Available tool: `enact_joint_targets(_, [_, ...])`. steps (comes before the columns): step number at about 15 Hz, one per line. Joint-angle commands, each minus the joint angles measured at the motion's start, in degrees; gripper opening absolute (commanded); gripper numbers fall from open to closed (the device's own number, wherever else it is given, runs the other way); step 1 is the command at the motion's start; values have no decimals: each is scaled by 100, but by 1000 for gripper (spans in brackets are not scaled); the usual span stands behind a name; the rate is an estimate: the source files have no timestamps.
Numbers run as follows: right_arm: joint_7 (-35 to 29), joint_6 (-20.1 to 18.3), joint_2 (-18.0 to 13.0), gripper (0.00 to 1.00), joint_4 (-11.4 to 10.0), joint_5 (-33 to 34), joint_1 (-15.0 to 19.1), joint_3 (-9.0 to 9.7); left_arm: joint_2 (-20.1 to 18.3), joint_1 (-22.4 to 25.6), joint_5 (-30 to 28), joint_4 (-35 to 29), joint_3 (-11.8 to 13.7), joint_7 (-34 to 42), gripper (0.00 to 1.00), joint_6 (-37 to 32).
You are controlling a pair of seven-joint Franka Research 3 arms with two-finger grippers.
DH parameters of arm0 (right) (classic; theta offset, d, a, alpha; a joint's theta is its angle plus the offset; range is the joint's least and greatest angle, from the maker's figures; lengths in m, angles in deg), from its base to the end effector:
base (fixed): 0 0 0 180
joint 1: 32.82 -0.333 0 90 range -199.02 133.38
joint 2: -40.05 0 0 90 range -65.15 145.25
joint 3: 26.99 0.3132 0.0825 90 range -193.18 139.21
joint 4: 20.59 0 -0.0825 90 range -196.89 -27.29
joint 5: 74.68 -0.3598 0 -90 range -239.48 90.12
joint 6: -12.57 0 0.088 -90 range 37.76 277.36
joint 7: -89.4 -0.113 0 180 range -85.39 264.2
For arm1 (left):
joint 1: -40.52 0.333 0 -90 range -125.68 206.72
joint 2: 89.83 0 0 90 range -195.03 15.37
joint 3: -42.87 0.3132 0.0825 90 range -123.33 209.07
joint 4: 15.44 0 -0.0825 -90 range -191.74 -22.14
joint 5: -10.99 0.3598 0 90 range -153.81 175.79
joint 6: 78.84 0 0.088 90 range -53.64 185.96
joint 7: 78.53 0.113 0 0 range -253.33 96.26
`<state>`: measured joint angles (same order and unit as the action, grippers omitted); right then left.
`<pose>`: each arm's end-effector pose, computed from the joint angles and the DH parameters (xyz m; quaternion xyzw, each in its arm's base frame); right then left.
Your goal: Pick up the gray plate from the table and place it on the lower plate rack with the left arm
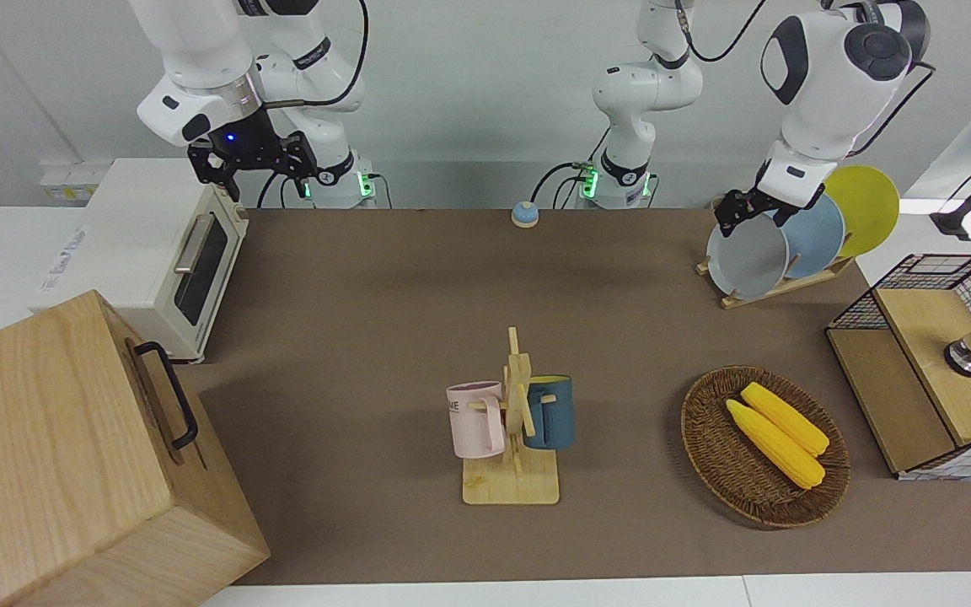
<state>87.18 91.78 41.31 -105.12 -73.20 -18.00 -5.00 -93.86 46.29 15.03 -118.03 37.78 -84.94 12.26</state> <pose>0.5128 0.0587 0.6315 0.9975 0.0416 -0.0557 0.0133 0.5009 0.0125 0.5560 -0.9954 -0.0590 0.0632 0.0414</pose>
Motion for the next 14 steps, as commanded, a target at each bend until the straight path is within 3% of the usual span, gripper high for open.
enact_joint_targets(1, [-68, -64, -12, 983, 42, 28, 135, 122, 34, 21, -350, 510, 8, 306, 998, -110])
enact_joint_targets(5, [-68, -64, -12, 983, 34, 28, 135, 122, 43, 21, -825, 696, 16, 412, 998, -110])
enact_joint_targets(14, [-68, -64, -12, 983, 42, 37, 135, 122, 34, -32, -773, 854, -98, 386, 998, -119])
